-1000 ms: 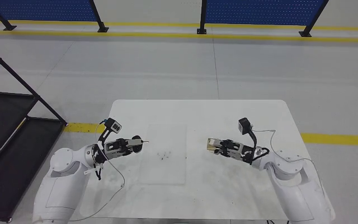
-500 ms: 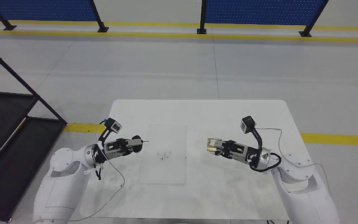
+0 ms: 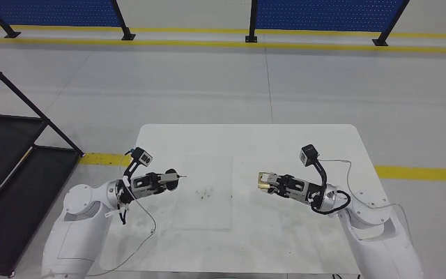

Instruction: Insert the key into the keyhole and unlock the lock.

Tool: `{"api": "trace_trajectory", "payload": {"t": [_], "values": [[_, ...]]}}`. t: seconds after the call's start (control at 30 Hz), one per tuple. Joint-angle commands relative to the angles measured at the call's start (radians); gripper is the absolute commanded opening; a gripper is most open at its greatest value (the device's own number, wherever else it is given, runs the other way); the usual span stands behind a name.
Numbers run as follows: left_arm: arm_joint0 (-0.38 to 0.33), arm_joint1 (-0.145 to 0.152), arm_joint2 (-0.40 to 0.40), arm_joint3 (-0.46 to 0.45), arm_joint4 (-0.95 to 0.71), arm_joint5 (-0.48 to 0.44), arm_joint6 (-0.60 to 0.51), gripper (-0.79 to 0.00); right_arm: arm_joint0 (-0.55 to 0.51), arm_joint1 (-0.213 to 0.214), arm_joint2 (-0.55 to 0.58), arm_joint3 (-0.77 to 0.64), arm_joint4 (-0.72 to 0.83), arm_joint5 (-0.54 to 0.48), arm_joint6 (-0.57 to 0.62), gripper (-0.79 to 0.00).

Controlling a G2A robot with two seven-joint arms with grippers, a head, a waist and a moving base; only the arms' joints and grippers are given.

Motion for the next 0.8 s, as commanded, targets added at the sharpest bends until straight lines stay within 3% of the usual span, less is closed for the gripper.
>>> {"api": "trace_trajectory", "payload": {"t": [0.0,0.3,0.5,0.77], "values": [[0.003,-0.008,0.052,-0.022,-0.037,-0.004,0.035,-0.785,0.000,0.000,0.000,0.000,0.000,0.000,0.000,-0.785],[-0.032,-0.030,0.237,-0.026,0.006,-0.069,0.133,-0.785,0.000,0.000,0.000,0.000,0.000,0.000,0.000,-0.785],[-0.046,-0.034,0.285,-0.012,0.026,-0.091,0.160,-0.785,-0.003,-0.001,-0.004,-0.002,0.006,-0.007,-0.009,-0.785],[-0.047,-0.034,0.306,-0.039,0.031,-0.140,0.175,-0.785,-0.045,-0.004,-0.047,-0.010,0.087,-0.148,-0.018,-0.785]]}}
